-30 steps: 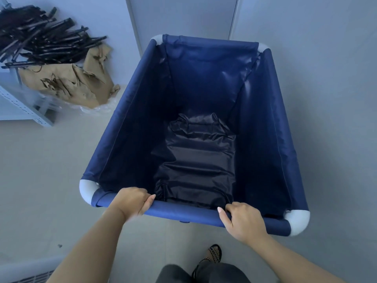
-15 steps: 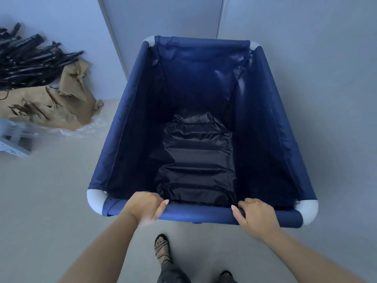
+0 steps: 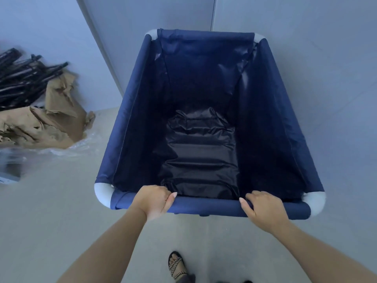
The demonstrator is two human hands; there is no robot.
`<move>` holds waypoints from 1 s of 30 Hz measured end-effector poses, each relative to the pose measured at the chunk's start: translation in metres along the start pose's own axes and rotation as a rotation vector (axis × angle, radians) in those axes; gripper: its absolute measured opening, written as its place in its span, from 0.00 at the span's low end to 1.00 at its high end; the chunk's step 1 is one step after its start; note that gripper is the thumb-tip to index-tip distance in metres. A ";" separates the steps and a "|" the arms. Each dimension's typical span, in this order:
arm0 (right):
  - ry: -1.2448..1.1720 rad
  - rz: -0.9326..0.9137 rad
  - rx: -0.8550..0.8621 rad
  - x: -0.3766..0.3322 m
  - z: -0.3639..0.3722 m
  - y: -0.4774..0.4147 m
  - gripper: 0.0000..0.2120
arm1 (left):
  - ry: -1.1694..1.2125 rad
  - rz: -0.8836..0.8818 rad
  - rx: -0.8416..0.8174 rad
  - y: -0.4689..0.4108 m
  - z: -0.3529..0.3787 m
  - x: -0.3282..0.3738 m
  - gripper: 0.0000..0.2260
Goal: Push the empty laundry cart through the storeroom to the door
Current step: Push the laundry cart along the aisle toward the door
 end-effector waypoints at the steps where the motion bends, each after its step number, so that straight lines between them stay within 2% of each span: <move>1: -0.012 0.002 -0.006 0.005 -0.001 -0.006 0.18 | 0.006 -0.012 0.008 -0.006 -0.003 0.001 0.19; 8: -0.090 -0.040 0.009 0.045 -0.009 -0.029 0.20 | 0.063 -0.075 0.092 -0.024 -0.018 0.026 0.17; 11: -0.081 -0.073 0.023 0.064 -0.009 -0.028 0.20 | 0.175 -0.015 0.021 -0.023 -0.013 0.045 0.18; 16: -0.064 -0.140 0.005 0.106 -0.010 -0.018 0.21 | 0.088 -0.025 -0.123 -0.028 -0.004 0.093 0.22; 24: -0.080 -0.301 0.020 0.205 -0.027 0.003 0.21 | 0.121 -0.158 -0.024 -0.029 0.012 0.204 0.23; 30: -0.051 -0.364 0.062 0.246 -0.032 0.025 0.20 | 0.158 -0.221 -0.010 -0.019 0.020 0.258 0.22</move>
Point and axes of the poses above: each hand's wrist, its own y-axis away from the middle knuckle, its own z-axis out of the palm, x = y × z, the point moved 6 cm from there along -y, towards the middle knuckle, and after that the axes turned 12 degrees about -z, right-handed, at the moved point
